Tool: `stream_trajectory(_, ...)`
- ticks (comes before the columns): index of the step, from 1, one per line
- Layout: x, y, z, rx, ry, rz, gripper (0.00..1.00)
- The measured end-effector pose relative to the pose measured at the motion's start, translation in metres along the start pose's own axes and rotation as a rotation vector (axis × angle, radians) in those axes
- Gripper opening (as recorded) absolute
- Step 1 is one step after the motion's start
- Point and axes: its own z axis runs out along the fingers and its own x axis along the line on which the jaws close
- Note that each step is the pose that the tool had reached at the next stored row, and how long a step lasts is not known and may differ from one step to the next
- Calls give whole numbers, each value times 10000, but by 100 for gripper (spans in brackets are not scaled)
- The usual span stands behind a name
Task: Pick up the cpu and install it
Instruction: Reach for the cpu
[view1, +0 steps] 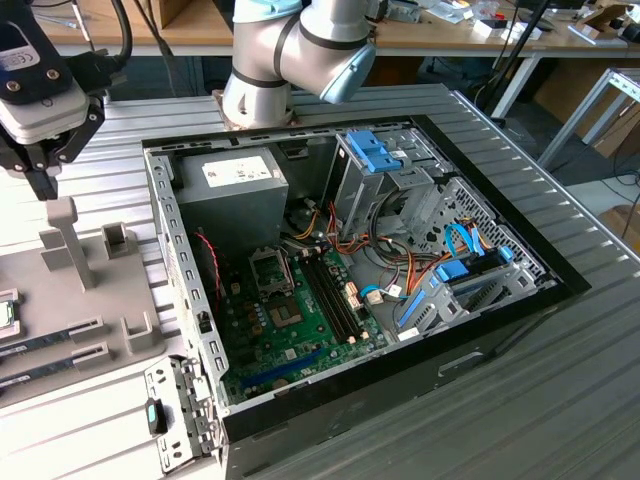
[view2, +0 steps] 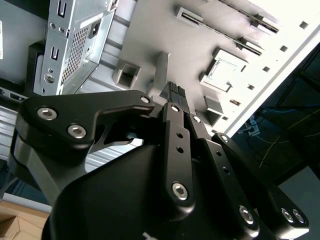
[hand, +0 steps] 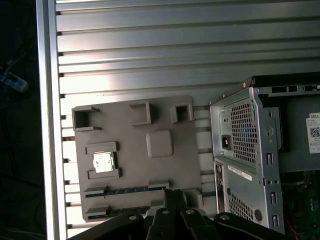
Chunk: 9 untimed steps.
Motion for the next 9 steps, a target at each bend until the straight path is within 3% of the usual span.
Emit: stream_trajectory(9,18,-2,3,0,-1,0,11)
